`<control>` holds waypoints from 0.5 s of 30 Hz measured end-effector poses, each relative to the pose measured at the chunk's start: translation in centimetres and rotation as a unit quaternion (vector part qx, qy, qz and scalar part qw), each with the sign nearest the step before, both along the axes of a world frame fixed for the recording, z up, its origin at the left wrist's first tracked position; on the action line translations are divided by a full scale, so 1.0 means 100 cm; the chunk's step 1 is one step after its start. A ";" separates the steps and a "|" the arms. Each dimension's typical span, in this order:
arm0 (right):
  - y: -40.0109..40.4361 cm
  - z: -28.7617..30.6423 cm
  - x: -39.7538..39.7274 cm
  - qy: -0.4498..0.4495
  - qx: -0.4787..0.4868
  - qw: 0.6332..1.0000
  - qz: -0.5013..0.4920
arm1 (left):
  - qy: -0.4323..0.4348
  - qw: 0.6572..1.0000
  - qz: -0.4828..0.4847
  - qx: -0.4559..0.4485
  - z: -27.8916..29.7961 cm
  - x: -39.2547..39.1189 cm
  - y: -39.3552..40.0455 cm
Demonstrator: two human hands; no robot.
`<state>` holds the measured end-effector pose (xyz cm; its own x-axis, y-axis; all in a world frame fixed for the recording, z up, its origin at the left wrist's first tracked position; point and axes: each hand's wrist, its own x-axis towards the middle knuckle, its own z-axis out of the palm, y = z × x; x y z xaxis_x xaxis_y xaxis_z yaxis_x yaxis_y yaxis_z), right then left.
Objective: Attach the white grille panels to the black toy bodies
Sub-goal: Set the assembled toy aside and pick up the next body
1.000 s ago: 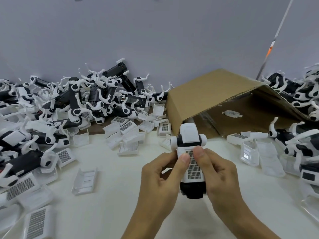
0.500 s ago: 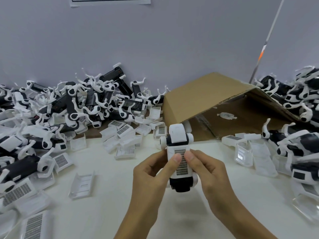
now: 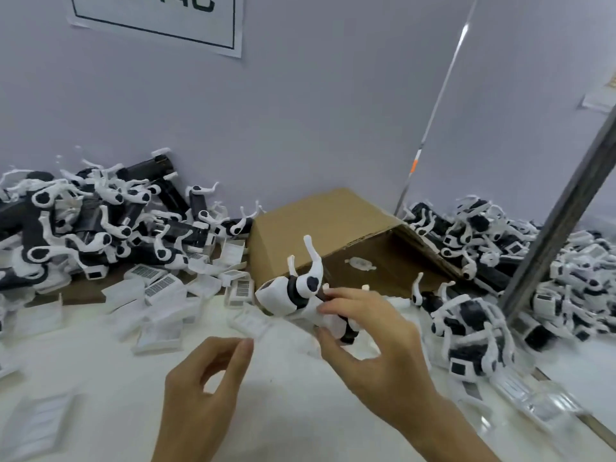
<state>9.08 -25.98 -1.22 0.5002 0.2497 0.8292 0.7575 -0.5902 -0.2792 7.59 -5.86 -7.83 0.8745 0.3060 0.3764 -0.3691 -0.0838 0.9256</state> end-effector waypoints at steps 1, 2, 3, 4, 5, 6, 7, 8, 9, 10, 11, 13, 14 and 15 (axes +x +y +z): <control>-0.012 0.014 0.002 -0.066 -0.032 0.997 -0.022 | -0.004 1.000 -0.008 0.002 -0.001 0.002 -0.001; -0.026 0.030 0.005 -0.126 -0.059 0.989 -0.043 | -0.012 1.000 -0.019 0.002 -0.001 0.003 -0.002; -0.041 0.048 0.009 -0.178 -0.082 0.978 -0.069 | -0.019 0.999 -0.031 0.002 0.001 0.004 -0.004; -0.058 0.068 0.016 -0.221 -0.101 0.965 -0.103 | -0.026 0.999 -0.045 0.005 0.002 0.004 -0.006; -0.076 0.091 0.025 -0.249 -0.112 0.951 -0.146 | -0.031 0.998 -0.057 0.009 0.004 0.004 -0.009; -0.093 0.114 0.037 -0.249 -0.113 0.941 -0.199 | -0.034 0.997 -0.065 0.013 0.004 0.004 -0.011; -0.109 0.139 0.049 -0.205 -0.107 0.936 -0.264 | -0.035 0.997 -0.071 0.019 0.003 0.004 -0.013; -0.122 0.163 0.061 -0.113 -0.111 0.927 -0.341 | -0.033 0.996 -0.075 0.030 0.001 0.004 -0.014; -0.132 0.181 0.070 0.006 -0.130 0.902 -0.413 | -0.031 0.996 -0.076 0.043 -0.001 0.004 -0.014; -0.137 0.191 0.076 0.119 -0.144 0.869 -0.458 | -0.030 0.995 -0.074 0.059 -0.002 0.004 -0.014; -0.137 0.193 0.079 0.196 -0.147 0.851 -0.465 | -0.031 0.995 -0.070 0.068 -0.002 0.004 -0.014; -0.122 0.175 0.078 0.260 -0.141 0.866 -0.403 | -0.037 0.994 -0.067 0.076 0.001 0.003 -0.014; -0.108 0.157 0.074 0.280 -0.133 0.881 -0.357 | -0.037 0.994 -0.065 0.076 0.003 0.003 -0.014; -0.090 0.136 0.069 0.311 -0.120 0.892 -0.304 | -0.039 0.995 -0.061 0.074 0.004 0.002 -0.014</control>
